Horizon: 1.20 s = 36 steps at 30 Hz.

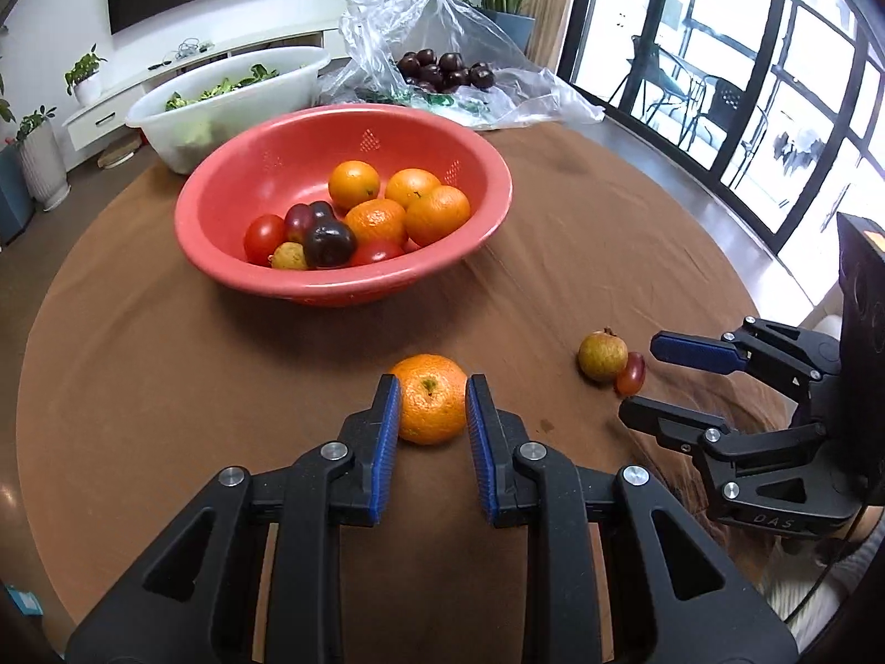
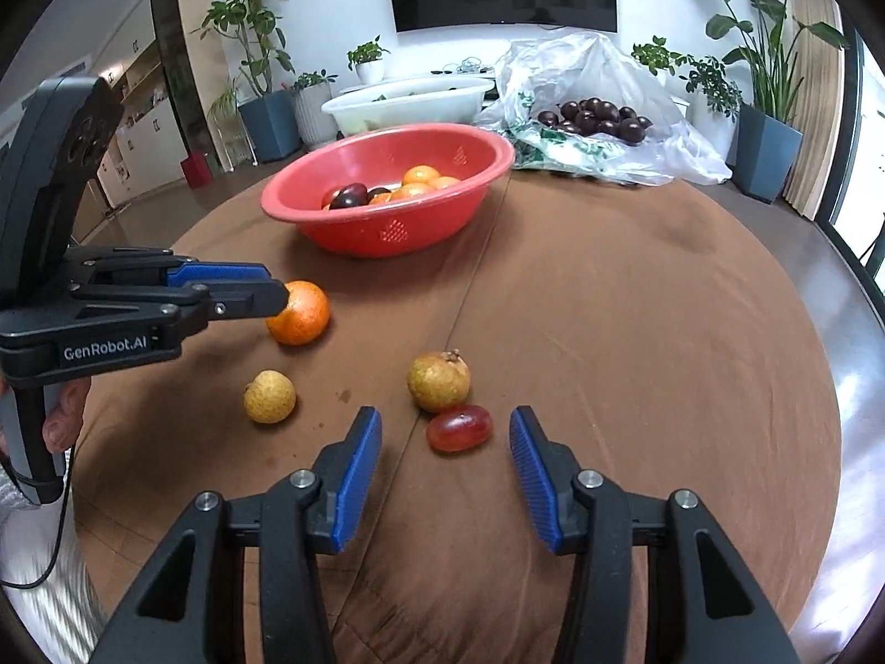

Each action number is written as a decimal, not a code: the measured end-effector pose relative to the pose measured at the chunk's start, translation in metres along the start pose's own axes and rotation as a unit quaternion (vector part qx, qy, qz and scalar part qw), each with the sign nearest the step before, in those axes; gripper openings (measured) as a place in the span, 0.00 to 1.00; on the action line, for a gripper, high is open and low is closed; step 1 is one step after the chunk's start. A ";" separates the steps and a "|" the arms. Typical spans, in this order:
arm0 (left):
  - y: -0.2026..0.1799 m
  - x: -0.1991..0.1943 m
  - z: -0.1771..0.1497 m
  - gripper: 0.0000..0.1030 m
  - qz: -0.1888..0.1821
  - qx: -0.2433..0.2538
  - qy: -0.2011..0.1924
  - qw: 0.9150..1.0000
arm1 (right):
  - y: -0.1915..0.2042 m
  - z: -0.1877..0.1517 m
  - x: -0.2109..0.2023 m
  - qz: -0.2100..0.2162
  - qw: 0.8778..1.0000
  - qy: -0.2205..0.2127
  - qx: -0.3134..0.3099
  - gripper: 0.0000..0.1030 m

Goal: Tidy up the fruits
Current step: 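Move both open tools back to the remaining fruit, then grasp an orange with the left tool while the right tool grasps a red grape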

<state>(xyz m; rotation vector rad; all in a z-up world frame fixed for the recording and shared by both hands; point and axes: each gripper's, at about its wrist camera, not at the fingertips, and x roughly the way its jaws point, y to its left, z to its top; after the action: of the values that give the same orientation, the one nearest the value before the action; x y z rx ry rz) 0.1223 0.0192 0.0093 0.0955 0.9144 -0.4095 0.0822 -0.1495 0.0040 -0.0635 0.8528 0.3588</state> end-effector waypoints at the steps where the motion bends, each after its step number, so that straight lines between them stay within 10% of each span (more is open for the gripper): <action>1: -0.001 0.000 -0.001 0.27 0.001 0.003 -0.001 1.000 | 0.001 0.000 0.001 0.001 1.000 0.001 -0.001 0.49; 7: -0.002 0.003 0.001 0.52 0.011 0.004 -0.007 1.000 | 0.003 0.001 0.006 -0.007 1.000 0.009 -0.011 0.40; 36: -0.012 0.002 -0.004 0.35 -0.018 0.017 -0.005 1.000 | -0.008 -0.001 -0.014 0.006 1.000 -0.010 0.015 0.27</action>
<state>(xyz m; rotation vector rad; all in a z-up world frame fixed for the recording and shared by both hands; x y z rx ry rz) 0.1154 0.0086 0.0060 0.1075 0.9016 -0.4593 0.0759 -0.1614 0.0135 -0.0278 0.8391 0.3572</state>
